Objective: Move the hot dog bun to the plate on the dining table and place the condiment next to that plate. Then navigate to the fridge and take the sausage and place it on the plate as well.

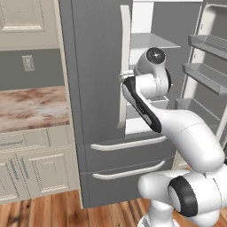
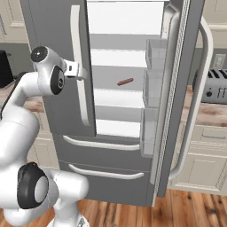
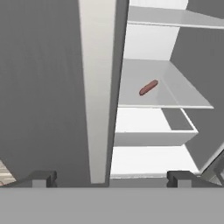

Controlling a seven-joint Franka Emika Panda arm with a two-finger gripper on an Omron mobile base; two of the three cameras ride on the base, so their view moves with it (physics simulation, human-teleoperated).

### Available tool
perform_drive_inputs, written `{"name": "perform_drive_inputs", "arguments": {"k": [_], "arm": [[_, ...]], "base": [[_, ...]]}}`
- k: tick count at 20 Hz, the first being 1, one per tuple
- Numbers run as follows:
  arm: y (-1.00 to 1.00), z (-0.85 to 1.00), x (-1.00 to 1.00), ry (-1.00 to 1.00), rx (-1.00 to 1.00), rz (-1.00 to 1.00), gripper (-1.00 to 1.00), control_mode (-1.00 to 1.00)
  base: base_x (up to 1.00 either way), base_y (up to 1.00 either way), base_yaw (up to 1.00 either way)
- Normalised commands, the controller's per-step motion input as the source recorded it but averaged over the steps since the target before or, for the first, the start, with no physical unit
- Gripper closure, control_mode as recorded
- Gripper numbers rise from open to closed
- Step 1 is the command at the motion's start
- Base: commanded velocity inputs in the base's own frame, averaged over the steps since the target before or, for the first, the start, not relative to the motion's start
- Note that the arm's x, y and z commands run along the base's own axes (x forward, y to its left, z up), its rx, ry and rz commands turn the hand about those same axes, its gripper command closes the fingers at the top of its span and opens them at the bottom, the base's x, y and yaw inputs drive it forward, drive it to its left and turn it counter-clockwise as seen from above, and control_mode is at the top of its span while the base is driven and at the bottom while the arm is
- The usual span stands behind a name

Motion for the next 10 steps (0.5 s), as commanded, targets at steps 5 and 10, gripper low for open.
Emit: {"name": "perform_drive_inputs", "arguments": {"k": [5, 10], "arm": [[0.1, 0.0, 0.46, -0.01, 0.03, 0.0, -1.0, -1.0], [0.04, -0.02, 0.36, -0.01, 0.01, 0.0, -1.0, -1.0]], "base": [[0.0, 0.0, 0.0], [0.0, 0.0, 0.0]]}}
